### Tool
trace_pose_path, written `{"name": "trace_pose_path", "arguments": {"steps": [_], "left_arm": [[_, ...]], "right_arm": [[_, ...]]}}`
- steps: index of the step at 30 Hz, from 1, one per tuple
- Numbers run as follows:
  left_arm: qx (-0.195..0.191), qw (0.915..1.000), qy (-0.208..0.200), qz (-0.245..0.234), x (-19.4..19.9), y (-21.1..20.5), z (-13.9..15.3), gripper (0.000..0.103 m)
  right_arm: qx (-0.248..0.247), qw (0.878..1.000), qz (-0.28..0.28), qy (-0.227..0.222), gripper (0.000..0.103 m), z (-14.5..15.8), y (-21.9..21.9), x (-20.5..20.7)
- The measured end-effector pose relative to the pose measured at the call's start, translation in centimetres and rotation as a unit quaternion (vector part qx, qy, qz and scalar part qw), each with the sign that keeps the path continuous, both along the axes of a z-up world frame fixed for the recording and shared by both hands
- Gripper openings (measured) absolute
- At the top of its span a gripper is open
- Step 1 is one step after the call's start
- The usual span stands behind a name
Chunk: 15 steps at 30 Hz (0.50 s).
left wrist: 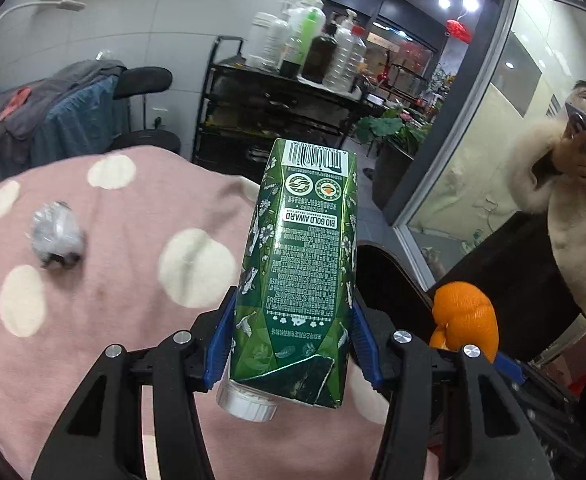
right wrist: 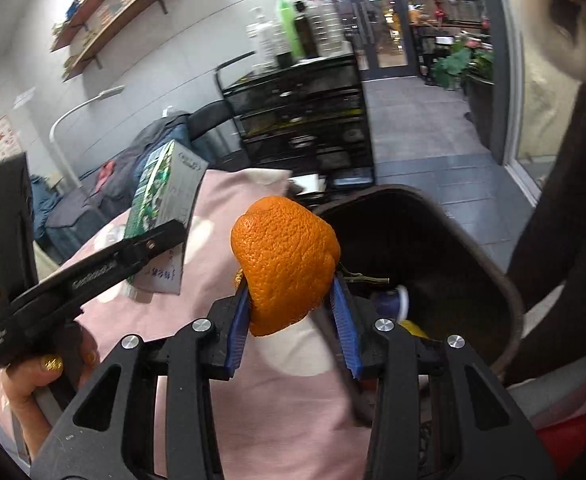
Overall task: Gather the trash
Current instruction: 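Carry the tangerine into the bin and open the right gripper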
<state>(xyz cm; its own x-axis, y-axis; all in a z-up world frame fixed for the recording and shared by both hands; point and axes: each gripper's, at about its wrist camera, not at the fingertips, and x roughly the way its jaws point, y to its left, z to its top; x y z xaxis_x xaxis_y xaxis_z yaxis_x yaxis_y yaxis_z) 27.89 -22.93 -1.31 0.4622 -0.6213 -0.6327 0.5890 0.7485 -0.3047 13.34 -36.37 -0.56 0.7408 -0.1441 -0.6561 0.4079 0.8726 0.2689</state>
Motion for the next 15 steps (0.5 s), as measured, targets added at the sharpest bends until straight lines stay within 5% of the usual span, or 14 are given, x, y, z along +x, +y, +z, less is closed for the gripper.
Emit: {"name": "trace_pose_path", "arguments": {"steps": [5, 15], "left_arm": [[0.028, 0.9992, -0.015, -0.023, -1.3, -0.9, -0.5, 0.051], [0.022, 0.9986, -0.008, -0.048, -2.4, -1.5, -0.5, 0.052]], "right_arm": [[-0.005, 0.999, -0.03, 0.032, 0.04, -1.8, -3.5, 0.1], [0.044, 0.988, -0.049, 0.136, 0.04, -9.0, -8.8, 3.4]]}}
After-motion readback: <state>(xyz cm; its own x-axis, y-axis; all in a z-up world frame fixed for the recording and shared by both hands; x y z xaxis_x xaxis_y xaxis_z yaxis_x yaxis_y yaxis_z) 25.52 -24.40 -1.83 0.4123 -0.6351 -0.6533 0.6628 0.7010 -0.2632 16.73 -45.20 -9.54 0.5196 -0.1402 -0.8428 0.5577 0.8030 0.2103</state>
